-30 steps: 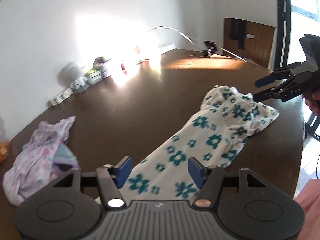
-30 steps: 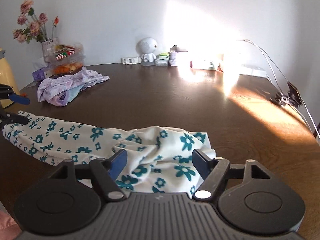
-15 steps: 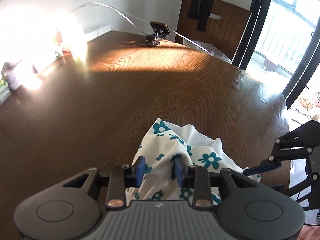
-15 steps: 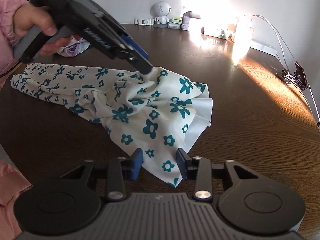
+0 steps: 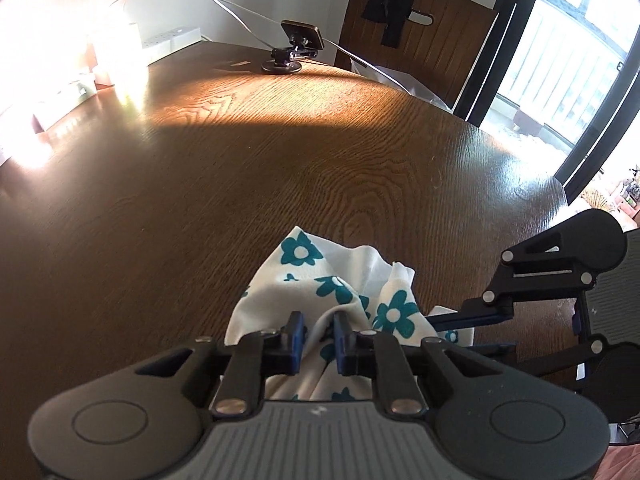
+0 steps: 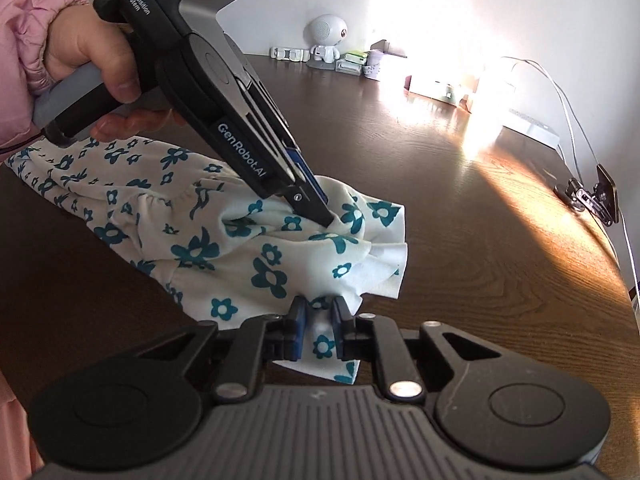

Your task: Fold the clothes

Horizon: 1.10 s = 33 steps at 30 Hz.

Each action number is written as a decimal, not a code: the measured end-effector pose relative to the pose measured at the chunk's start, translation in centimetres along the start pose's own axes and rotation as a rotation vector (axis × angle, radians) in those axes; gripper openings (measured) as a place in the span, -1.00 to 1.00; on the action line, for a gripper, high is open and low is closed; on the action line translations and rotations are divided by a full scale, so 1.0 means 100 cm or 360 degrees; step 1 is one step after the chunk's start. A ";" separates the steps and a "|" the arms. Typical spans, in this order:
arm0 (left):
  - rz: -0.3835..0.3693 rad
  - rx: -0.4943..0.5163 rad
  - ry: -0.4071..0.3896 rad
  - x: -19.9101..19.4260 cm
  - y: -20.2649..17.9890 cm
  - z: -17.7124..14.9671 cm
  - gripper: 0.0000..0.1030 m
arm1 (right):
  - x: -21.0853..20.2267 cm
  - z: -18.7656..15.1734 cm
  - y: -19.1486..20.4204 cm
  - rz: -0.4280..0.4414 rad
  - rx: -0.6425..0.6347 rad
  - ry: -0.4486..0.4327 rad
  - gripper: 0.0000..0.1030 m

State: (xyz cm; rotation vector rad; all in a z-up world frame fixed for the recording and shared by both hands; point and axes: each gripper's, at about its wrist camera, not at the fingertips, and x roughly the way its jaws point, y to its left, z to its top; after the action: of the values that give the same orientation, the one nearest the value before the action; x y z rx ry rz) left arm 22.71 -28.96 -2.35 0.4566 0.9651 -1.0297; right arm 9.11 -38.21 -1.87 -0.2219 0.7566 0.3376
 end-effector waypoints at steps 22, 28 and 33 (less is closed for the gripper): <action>-0.0016 -0.0161 -0.0036 0.003 0.026 0.004 -0.46 | -0.044 -0.019 0.000 0.0024 0.0170 0.0130 -0.13; -0.0044 -0.0107 -0.0027 0.003 0.016 0.002 -0.46 | -0.024 -0.003 0.003 0.0052 0.0015 0.0155 -0.07; -0.0089 -0.0046 -0.0021 0.003 0.012 -0.002 -0.46 | -0.009 0.014 0.010 0.0043 -0.0278 0.0211 0.55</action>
State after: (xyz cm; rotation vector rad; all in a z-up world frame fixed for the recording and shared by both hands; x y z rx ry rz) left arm 23.69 -28.43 -2.78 0.4003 0.9841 -1.0667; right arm 9.00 -37.00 -0.33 -0.4022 0.8620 0.4183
